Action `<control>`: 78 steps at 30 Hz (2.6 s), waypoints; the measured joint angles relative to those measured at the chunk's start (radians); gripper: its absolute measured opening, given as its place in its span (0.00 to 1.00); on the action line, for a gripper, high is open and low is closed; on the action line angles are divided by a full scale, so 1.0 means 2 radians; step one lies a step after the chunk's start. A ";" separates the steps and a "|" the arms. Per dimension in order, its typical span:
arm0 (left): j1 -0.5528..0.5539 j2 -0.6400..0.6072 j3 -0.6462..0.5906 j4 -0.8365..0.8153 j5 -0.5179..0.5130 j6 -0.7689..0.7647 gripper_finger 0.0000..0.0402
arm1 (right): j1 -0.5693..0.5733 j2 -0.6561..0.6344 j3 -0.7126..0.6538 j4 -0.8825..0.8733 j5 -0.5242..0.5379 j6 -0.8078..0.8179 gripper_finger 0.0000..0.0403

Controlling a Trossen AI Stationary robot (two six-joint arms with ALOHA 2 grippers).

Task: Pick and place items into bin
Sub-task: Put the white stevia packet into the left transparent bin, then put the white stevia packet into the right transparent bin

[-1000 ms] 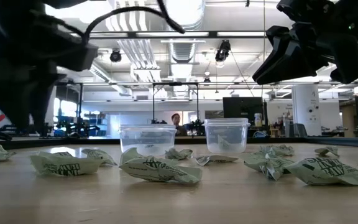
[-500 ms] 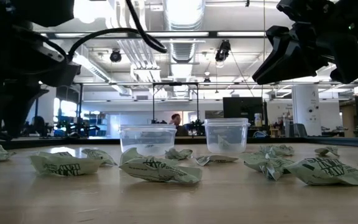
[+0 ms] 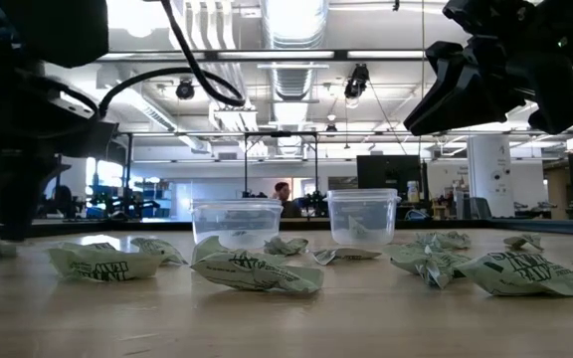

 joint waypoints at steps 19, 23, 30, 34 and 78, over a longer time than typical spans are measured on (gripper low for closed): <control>0.003 -0.003 0.002 0.005 -0.007 0.018 0.02 | 0.000 0.000 0.000 0.000 0.000 0.000 0.18; 0.003 -0.011 0.022 0.004 -0.035 0.037 0.00 | 0.000 0.000 0.000 0.001 0.000 -0.001 0.18; 0.004 -0.027 0.074 0.013 -0.203 0.111 0.00 | 0.000 0.000 0.000 0.002 0.000 -0.001 0.18; 0.013 -0.027 0.086 0.061 -0.310 0.174 0.00 | 0.000 0.000 0.000 0.002 0.000 -0.001 0.18; 0.136 -0.068 0.036 0.309 -0.181 0.341 0.33 | 0.000 0.000 0.000 -0.163 -0.116 0.220 0.18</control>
